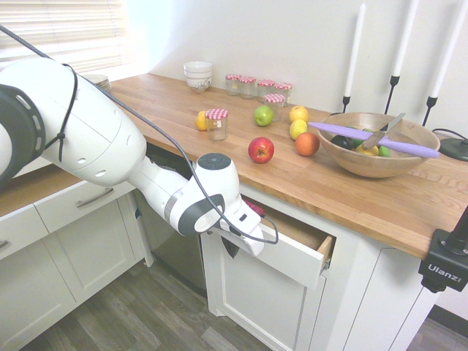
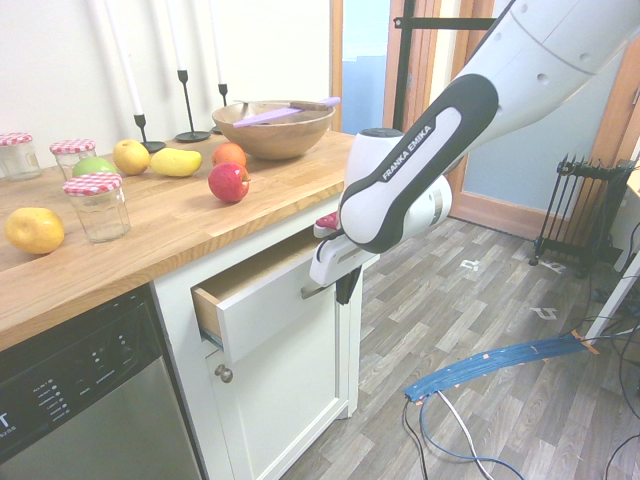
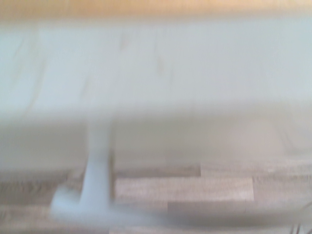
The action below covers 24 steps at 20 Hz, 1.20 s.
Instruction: Close the drawer
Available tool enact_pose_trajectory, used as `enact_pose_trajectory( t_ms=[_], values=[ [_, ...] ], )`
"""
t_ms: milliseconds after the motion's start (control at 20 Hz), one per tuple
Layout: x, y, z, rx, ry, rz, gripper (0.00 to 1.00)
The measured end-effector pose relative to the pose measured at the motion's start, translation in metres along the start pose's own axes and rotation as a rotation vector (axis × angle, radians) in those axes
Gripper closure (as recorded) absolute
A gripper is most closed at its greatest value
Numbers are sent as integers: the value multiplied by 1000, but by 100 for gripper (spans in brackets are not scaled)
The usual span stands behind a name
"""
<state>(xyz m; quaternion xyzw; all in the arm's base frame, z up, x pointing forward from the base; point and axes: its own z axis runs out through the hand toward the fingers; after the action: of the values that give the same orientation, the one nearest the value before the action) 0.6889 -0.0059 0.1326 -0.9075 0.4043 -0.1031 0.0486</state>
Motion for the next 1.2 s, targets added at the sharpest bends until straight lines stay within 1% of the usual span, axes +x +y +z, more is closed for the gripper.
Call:
enact_pose_trajectory(
  t_ms=[400, 750, 1000, 1200],
  values=[
    [15, -12, 5, 35, 48, 17, 100],
    [16, -27, 3, 71, 99, 17, 100],
    [19, -39, 6, 87, 115, 11, 100],
    [23, -42, 14, 74, 105, 14, 100]
  ],
)
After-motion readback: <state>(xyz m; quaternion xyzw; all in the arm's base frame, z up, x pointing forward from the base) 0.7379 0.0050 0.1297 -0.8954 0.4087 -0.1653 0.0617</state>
